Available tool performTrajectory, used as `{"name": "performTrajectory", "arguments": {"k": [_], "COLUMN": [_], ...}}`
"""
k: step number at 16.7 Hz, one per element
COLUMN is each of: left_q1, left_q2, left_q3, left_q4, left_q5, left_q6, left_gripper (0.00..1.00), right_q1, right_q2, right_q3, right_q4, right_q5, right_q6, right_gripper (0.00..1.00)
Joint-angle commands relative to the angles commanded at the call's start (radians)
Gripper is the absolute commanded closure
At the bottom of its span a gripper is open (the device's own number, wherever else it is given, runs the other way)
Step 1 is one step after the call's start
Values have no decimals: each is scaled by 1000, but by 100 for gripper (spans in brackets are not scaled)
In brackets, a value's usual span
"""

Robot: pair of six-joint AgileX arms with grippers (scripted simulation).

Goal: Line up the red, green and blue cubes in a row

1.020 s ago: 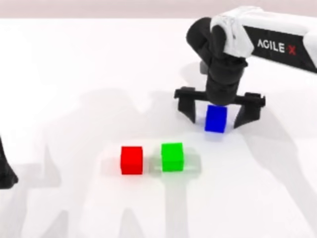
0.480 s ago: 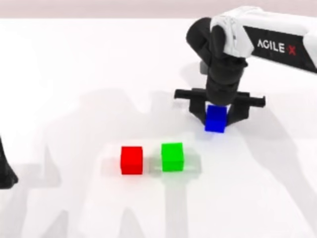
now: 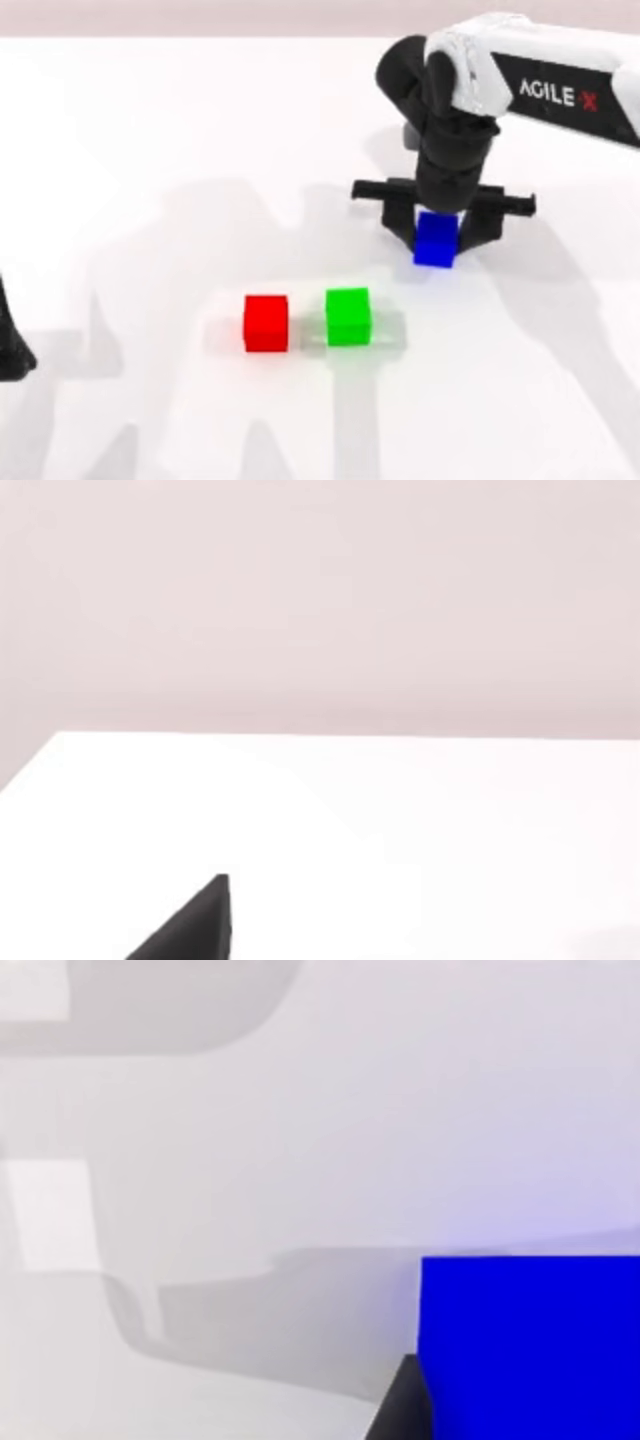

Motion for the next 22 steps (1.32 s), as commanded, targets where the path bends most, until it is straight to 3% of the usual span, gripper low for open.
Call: {"name": "performTrajectory", "arguments": {"k": [4,10,14,18,22], "left_q1": [0,0,0,0,0], "left_q2": [0,0,0,0,0], "left_q3": [0,0,0,0,0], "left_q4": [0,0,0,0,0], "left_q5": [0,0,0,0,0], "left_q6": [0,0,0,0,0], "left_gripper": [0,0,0,0,0], "right_q1": [-3,5,5,10,47], "right_q2": [-19,-55,-59,-92,-226], "right_q3": [37,187,198,157,-28], "right_q4": [-45,-238,-250,-233,-183], "right_q5": [6,5,5,4,2], "right_q6": [-1,-4,-5,-6,-13], "right_gripper": [100,100,100,100,100]}}
